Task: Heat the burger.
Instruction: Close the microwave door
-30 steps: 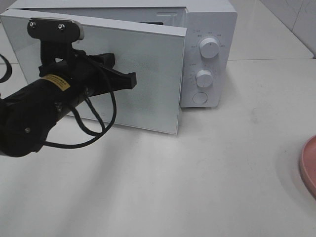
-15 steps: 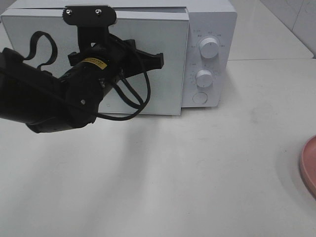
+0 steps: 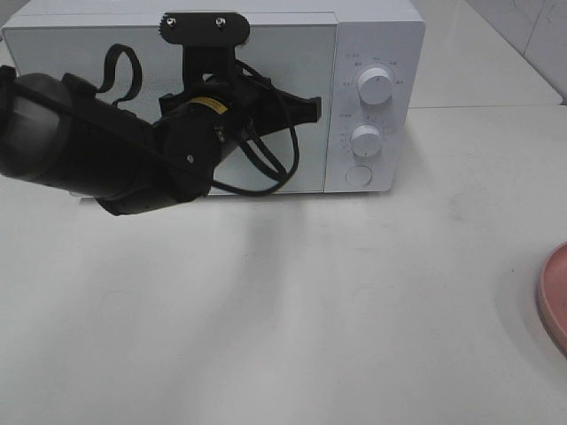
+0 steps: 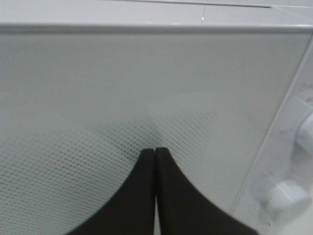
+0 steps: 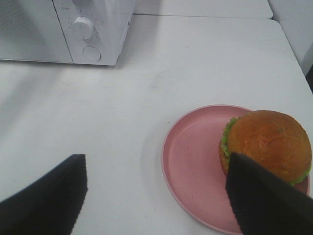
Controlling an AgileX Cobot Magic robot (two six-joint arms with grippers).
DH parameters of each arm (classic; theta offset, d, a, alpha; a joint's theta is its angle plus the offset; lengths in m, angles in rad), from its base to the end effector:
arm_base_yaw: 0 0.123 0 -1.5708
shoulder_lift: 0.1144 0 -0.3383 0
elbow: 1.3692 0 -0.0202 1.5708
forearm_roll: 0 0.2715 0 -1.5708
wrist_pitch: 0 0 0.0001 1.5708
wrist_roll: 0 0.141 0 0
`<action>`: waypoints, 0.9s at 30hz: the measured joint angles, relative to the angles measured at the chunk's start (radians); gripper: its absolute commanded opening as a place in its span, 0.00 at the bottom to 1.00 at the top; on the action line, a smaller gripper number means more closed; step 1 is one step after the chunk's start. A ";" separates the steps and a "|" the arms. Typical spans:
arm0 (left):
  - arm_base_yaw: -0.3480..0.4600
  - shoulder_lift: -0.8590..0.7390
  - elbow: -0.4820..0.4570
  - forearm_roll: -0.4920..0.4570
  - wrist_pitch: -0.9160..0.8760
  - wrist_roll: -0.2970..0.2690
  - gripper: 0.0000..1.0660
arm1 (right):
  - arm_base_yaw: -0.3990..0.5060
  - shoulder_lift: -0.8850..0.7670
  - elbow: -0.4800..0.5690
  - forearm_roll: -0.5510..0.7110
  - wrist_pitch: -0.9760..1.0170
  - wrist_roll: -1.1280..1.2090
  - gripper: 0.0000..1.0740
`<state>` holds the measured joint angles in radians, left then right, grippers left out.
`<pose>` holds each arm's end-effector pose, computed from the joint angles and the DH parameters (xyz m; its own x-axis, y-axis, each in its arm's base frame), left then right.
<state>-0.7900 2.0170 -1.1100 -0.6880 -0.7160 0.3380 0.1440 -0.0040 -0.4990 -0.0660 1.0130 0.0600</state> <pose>0.3970 -0.3172 0.1958 -0.2329 -0.0431 -0.9715 0.3172 0.9410 -0.1178 0.0076 -0.0069 0.2704 -0.4074 -0.0338 -0.9126 -0.0826 0.9966 -0.0001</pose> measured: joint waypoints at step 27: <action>-0.055 -0.141 0.087 -0.030 0.584 0.020 0.93 | 0.000 0.000 0.000 0.000 0.000 -0.006 0.71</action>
<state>-0.8450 1.8760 -1.0230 -0.7180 -0.1320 0.3580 0.1440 -0.0040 -0.4990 -0.0660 1.0130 0.0540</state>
